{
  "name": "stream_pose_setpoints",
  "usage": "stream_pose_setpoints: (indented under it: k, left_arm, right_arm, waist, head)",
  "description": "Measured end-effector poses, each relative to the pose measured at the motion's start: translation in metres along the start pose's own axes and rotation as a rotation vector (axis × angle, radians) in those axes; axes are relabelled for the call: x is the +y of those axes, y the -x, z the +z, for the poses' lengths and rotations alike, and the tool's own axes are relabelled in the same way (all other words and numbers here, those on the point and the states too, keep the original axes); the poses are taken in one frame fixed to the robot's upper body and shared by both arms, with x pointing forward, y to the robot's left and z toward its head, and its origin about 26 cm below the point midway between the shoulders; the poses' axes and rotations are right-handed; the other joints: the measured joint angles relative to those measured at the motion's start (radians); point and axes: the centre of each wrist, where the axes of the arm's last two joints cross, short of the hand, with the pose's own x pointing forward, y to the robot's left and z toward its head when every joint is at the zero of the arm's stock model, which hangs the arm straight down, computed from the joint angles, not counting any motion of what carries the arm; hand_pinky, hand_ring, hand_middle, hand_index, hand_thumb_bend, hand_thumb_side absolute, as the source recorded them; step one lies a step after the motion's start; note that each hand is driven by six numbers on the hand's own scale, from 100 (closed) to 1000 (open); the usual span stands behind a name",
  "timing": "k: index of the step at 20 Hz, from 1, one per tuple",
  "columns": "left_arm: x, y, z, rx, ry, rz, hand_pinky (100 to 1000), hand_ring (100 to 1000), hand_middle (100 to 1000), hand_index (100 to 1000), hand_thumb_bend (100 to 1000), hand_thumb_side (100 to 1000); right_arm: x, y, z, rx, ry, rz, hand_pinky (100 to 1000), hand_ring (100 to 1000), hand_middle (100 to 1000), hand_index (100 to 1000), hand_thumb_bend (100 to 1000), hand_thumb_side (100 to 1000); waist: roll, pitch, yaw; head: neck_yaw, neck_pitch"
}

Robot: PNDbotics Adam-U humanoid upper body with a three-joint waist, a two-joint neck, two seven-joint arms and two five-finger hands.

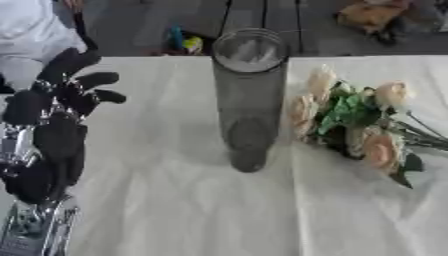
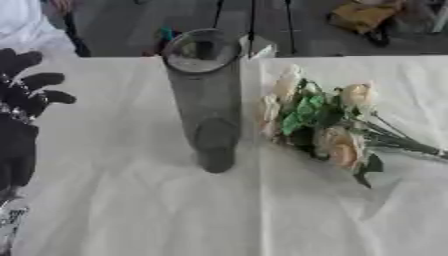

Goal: Arrange flowers into the vase.

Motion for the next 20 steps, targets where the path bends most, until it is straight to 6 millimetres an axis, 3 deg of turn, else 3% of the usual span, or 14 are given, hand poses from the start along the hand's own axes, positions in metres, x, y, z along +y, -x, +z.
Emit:
stream_pose_setpoints:
  k: [15,20]
  left_arm:
    - [-0.002,0.0,0.0,0.002,0.017,0.015,632,755,812,915,163,1000]
    - [-0.003,0.0,0.0,0.003,0.02,0.022,632,756,812,915,164,1000]
  right_arm:
    - [0.013,0.001,-0.012,0.016,-0.09,0.002,808,866,804,961,100,1000]
    - [0.019,-0.001,-0.017,0.016,-0.109,-0.008,815,860,805,964,155,1000]
  waist:
    - [0.0,0.0,0.002]
    - [0.0,0.0,-0.001]
  head:
    - [-0.053,-0.014]
    - [-0.054,-0.018]
